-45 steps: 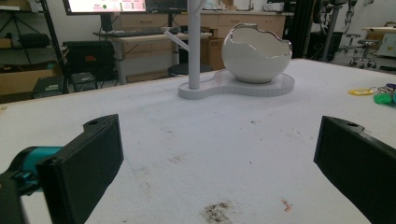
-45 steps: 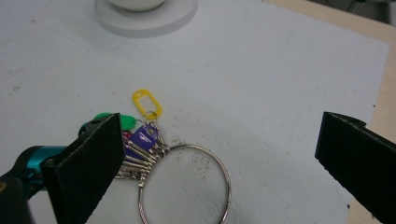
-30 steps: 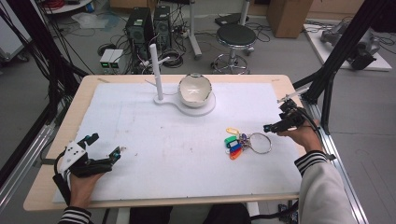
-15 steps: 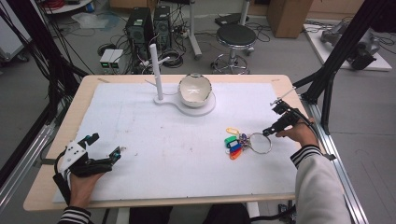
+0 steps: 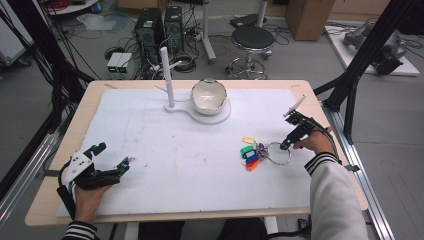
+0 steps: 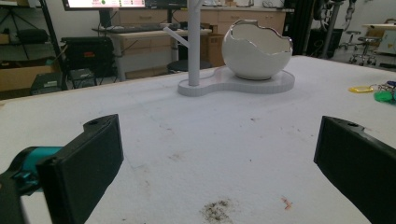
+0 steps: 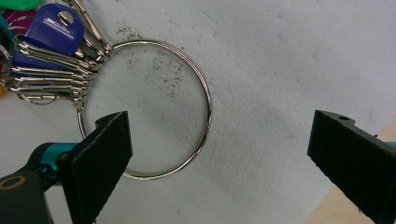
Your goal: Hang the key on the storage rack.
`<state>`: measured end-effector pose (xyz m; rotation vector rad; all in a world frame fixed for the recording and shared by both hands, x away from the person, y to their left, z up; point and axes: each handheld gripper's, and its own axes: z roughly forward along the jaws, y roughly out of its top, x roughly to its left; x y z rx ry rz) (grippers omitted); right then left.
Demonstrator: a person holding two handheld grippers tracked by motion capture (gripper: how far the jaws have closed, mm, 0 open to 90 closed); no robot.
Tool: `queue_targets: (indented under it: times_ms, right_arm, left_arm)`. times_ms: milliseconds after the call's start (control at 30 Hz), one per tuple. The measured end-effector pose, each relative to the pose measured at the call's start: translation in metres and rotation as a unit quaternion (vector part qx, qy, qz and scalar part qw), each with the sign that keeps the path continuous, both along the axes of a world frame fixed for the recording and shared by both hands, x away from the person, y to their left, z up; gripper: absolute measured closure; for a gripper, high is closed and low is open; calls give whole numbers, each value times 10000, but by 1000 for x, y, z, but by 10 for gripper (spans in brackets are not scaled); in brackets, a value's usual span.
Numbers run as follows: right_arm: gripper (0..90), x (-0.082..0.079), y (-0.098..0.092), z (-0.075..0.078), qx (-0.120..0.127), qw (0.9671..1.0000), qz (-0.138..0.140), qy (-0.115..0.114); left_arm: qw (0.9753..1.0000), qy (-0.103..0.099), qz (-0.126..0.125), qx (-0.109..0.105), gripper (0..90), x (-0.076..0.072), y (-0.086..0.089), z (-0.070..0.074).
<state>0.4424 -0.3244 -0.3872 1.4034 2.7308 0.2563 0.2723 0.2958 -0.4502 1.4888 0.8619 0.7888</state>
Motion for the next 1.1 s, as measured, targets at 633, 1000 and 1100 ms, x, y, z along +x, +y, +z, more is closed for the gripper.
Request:
queue_targets:
  times_ms: [633, 1000, 1100]
  right_arm:
    - [337, 4, 3, -5, -250, 9990, -190, 318]
    - [525, 6, 6, -9, -295, 9972, -391, 560]
    - [566, 7, 7, -9, -283, 9968, -417, 613]
  left_arm:
    - [10000, -4, 2, 3, 18, 0, 0, 0]
    - [10000, -4, 2, -1, 18, 0, 0, 0]
    - [10000, -8, -3, 2, 18, 0, 0, 0]
